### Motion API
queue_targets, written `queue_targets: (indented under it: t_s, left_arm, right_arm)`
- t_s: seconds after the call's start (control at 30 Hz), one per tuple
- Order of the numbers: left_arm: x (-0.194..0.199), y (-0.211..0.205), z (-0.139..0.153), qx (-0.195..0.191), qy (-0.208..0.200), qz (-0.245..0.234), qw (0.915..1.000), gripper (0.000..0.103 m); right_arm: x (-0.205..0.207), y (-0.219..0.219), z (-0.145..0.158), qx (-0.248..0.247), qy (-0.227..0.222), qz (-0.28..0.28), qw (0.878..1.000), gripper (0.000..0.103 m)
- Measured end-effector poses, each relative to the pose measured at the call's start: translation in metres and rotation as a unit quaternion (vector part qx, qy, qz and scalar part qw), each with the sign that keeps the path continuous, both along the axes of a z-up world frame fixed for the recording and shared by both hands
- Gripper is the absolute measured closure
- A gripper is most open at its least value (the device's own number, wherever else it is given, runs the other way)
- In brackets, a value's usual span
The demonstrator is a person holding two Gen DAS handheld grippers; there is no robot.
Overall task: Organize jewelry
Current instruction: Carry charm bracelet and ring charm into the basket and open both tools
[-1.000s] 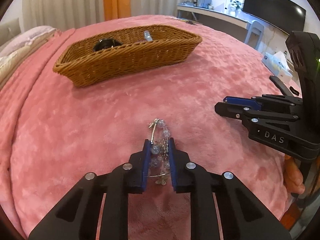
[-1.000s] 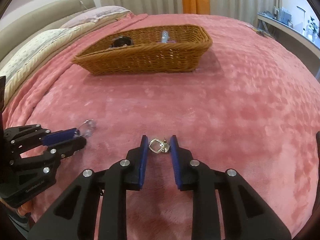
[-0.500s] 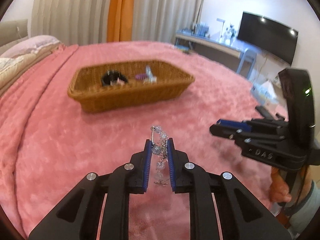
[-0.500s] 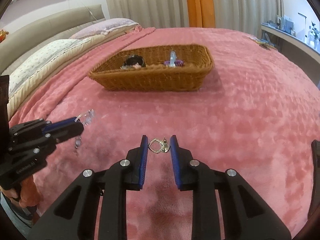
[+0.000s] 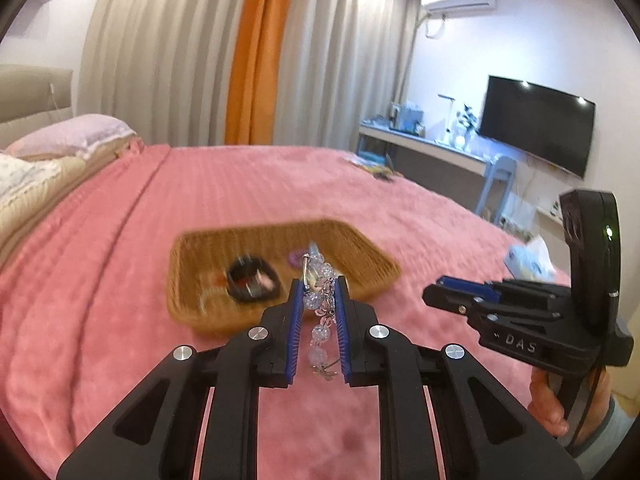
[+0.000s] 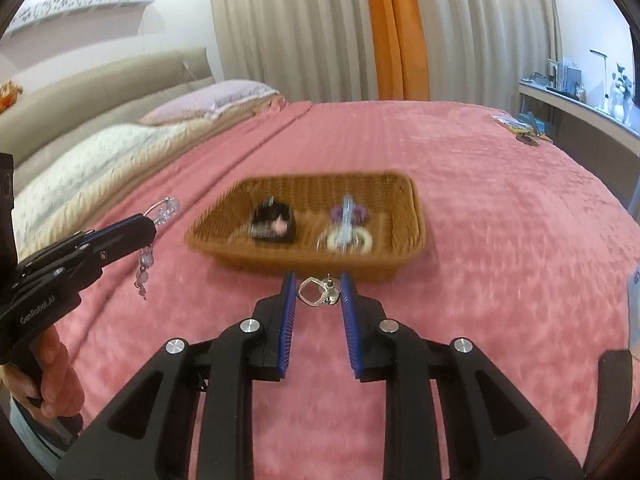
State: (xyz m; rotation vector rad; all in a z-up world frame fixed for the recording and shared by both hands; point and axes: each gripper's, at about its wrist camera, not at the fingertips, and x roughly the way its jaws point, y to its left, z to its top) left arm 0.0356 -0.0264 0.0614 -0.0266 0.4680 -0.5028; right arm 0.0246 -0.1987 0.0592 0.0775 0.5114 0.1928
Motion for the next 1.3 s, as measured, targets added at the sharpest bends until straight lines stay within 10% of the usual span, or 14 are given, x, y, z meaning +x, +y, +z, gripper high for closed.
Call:
queue_targets:
  t_s: [0.47,0.93,1.07,1.3]
  left_arm:
    - [0.13,-0.022,-0.03,-0.001,0.064,0.032,0.9975,0.089]
    - [0.156,-0.02,-0.063,0.011,0.111,0.043,0.9928,0.087]
    - [0.149,-0.016,-0.056,0.009,0.1,0.046,0.9939,0.052]
    - [0.112,-0.001,-0.023,-0.01,0.06,0.055,0.9966,0.045]
  right_arm:
    - [0.149,-0.006,-0.009,0.011,0.06,-0.003,0.998,0.083]
    - [0.175,-0.01,-0.039,0.026,0.117,0.002,0.993,0.082]
    - [0.165,-0.016,-0.029,0.037,0.098,-0.003,0.995,0.045]
    - [0.124,-0.019,0.004,0.045,0.052,0.005,0.998,0.045]
